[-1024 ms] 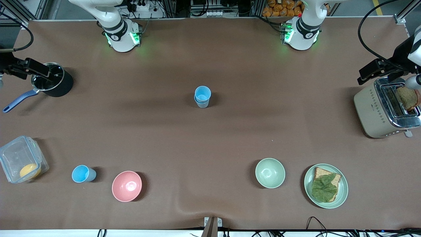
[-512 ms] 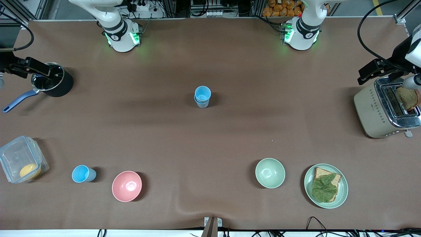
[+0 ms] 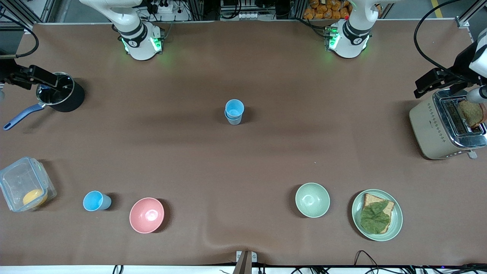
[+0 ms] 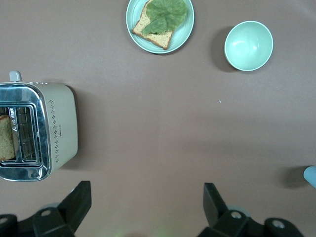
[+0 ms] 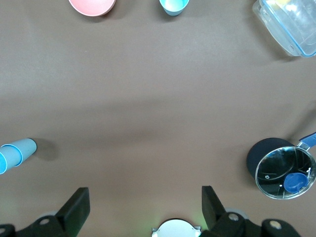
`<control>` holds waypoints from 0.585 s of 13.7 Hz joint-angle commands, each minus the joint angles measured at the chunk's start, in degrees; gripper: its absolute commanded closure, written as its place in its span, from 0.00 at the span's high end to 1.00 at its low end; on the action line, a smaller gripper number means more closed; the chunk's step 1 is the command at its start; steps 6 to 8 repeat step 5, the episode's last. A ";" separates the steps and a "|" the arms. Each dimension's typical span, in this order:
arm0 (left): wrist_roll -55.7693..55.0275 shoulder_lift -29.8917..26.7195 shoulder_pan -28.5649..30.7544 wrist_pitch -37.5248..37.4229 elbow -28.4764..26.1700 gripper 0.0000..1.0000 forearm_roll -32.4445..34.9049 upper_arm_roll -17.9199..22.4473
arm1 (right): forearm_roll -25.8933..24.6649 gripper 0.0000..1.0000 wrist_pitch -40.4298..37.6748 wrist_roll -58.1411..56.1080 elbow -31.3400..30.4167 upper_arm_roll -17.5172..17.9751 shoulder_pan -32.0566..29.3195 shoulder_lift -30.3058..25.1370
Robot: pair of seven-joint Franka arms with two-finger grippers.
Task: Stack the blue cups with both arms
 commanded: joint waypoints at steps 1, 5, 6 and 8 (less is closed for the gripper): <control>0.54 -0.54 0.35 -0.88 0.29 1.00 0.55 -0.15 | 0.28 1.00 -0.80 -0.34 0.10 -0.25 0.59 -0.67; 0.97 -0.37 0.44 -0.88 0.21 1.00 0.46 -0.06 | 0.99 1.00 -0.10 -0.34 0.02 0.18 2.79 -0.58; 0.97 -0.37 0.44 -0.88 0.21 1.00 0.46 -0.06 | 0.99 1.00 -0.10 -0.34 0.02 0.18 2.79 -0.58; 0.97 -0.37 0.44 -0.88 0.21 1.00 0.46 -0.06 | 0.99 1.00 -0.10 -0.34 0.02 0.18 2.79 -0.58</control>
